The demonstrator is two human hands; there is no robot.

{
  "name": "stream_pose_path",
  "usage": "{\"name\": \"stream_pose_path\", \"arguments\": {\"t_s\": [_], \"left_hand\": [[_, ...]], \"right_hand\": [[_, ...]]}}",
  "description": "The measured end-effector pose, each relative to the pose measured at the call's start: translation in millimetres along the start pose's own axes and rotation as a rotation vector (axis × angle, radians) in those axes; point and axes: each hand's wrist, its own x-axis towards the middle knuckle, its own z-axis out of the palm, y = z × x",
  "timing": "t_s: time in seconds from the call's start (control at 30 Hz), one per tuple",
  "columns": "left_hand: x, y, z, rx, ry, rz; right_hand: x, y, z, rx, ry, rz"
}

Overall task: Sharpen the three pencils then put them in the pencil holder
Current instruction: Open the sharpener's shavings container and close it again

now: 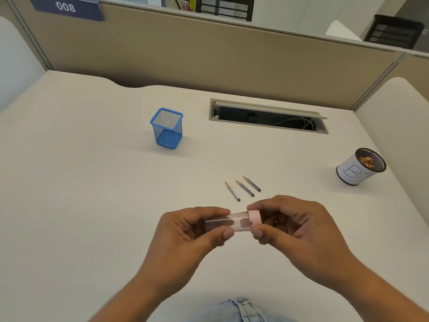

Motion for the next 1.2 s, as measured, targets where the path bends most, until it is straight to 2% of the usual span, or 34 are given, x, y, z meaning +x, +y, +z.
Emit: {"name": "stream_pose_path", "arguments": {"t_s": [0.27, 0.43, 0.57, 0.7, 0.8, 0.9, 1.03, 1.2], "left_hand": [[3, -10, 0, -0.018, -0.025, -0.015], [10, -13, 0, 0.061, -0.023, 0.0], [31, -28, 0, 0.424, -0.055, 0.039], [60, -59, -4, 0.664, -0.13, 0.061], [80, -86, -2, 0.881, -0.116, 0.088], [101, -107, 4, 1.131, -0.176, 0.125], [124, -126, 9, 1.212, -0.195, 0.111], [134, -136, 12, 1.232, -0.183, 0.107]], "right_hand": [[-2, 9, 1, 0.004, 0.005, 0.018], [2, 16, -2, -0.01, 0.017, 0.039], [11, 37, -9, -0.081, 0.032, 0.089], [19, 74, -13, -0.118, 0.02, 0.173], [30, 104, -16, -0.214, 0.021, 0.221], [45, 135, -18, -0.345, -0.011, 0.235], [63, 169, -22, -0.545, -0.066, 0.167], [76, 189, -26, -0.593, -0.078, 0.127]]}}
